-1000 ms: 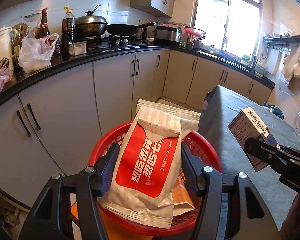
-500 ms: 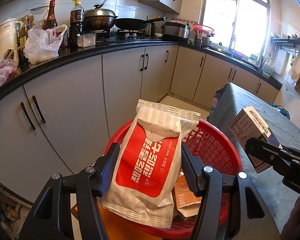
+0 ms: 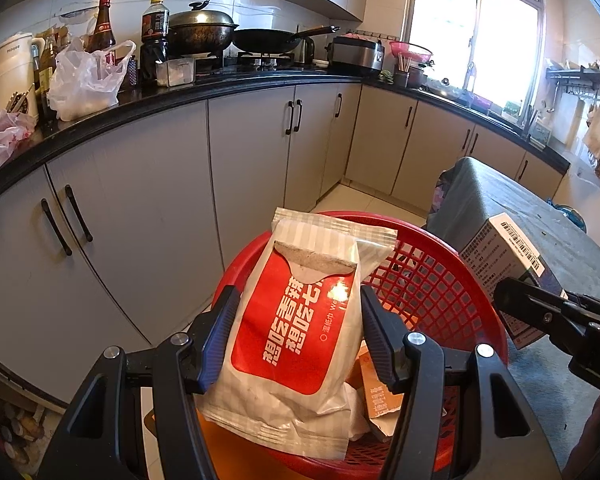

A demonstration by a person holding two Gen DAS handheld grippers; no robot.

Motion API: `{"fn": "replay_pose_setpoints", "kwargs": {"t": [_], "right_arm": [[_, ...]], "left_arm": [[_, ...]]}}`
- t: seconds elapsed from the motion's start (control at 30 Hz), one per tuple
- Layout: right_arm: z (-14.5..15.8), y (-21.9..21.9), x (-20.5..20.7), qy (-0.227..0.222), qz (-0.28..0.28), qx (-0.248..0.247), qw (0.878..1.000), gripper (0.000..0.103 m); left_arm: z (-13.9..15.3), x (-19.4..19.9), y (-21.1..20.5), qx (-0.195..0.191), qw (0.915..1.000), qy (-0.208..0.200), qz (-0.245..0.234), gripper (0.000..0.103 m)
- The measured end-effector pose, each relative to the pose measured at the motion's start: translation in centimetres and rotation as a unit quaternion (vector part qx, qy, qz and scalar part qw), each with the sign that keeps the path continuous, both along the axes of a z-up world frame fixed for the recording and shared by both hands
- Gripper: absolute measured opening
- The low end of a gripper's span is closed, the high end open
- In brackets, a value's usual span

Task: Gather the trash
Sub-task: 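Carry the wipe pack and medicine box over the red basket, then open the left gripper to drop the wipes while the right drops the medicine box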

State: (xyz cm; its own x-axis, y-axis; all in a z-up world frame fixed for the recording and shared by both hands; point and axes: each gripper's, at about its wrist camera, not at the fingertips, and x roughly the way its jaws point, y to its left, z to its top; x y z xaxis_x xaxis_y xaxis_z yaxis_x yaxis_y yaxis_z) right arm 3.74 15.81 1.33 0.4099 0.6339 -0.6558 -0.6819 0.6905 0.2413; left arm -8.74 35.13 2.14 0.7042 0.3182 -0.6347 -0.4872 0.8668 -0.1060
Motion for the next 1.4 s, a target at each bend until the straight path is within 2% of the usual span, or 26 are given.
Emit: {"fn": "replay_pose_setpoints", "kwargs": {"t": [1.4], "right_arm": [[-2.1, 0.5, 0.7, 0.037, 0.009, -0.006, 0.999, 0.044]], "left_arm": [[-0.5, 0.7, 0.2, 0.004, 1.0000, 0.005, 0.000, 0.059]]}}
